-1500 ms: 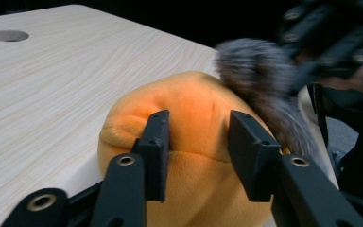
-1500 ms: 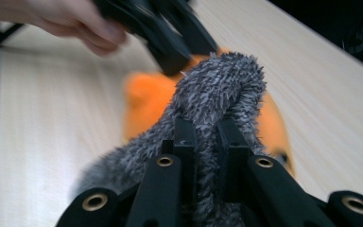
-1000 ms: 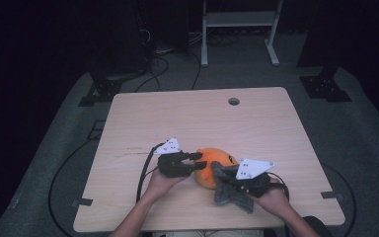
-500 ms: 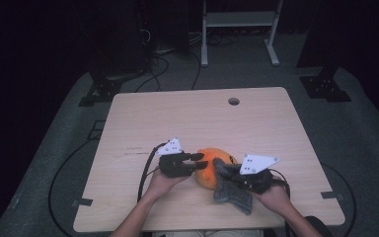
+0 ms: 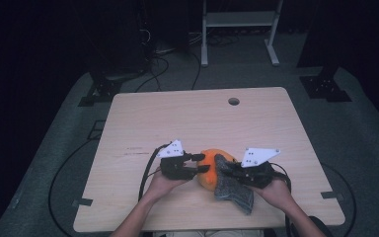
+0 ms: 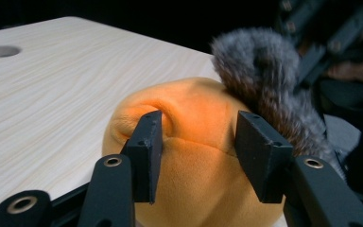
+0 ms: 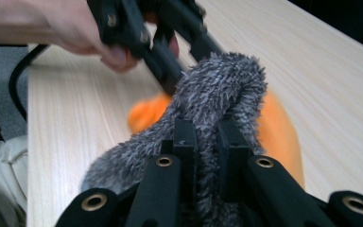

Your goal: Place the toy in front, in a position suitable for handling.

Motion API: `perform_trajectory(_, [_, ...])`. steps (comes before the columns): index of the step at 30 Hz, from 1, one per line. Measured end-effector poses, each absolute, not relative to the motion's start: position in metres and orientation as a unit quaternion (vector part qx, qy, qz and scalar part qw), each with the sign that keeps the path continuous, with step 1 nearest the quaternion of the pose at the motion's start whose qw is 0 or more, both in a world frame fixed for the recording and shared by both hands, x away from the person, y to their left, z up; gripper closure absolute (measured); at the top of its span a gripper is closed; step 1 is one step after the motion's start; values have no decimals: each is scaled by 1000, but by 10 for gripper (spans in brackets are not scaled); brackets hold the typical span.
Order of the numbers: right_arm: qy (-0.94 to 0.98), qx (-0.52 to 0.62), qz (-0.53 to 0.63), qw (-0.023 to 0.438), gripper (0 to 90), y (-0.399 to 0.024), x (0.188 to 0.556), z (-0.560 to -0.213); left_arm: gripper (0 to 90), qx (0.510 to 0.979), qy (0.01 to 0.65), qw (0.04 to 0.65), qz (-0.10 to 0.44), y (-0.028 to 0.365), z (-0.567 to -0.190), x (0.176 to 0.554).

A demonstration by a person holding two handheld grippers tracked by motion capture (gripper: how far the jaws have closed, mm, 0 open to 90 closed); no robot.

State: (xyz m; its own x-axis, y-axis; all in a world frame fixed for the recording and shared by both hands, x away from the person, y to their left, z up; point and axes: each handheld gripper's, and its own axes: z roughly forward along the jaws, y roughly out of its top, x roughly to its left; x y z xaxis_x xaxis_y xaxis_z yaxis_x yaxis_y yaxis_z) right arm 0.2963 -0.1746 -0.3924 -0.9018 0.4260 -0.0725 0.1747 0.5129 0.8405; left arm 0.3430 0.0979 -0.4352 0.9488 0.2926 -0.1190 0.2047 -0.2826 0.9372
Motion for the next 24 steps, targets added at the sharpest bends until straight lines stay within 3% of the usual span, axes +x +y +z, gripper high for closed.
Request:
perform_trajectory(6, [873, 167, 440, 129, 803, -167, 306, -396, 544, 808, 143, 570, 40, 102, -435, 342])
perform_trajectory(12, [873, 188, 434, 120, 803, -187, 304, -399, 568, 805, 125, 578, 40, 97, -435, 340])
perform_trajectory(19, [875, 163, 441, 113, 803, -173, 304, -392, 574, 813, 105, 571, 49, 95, -434, 336])
perform_trajectory(24, [875, 191, 431, 111, 804, -193, 310, -401, 577, 811, 108, 574, 48, 96, -435, 338])
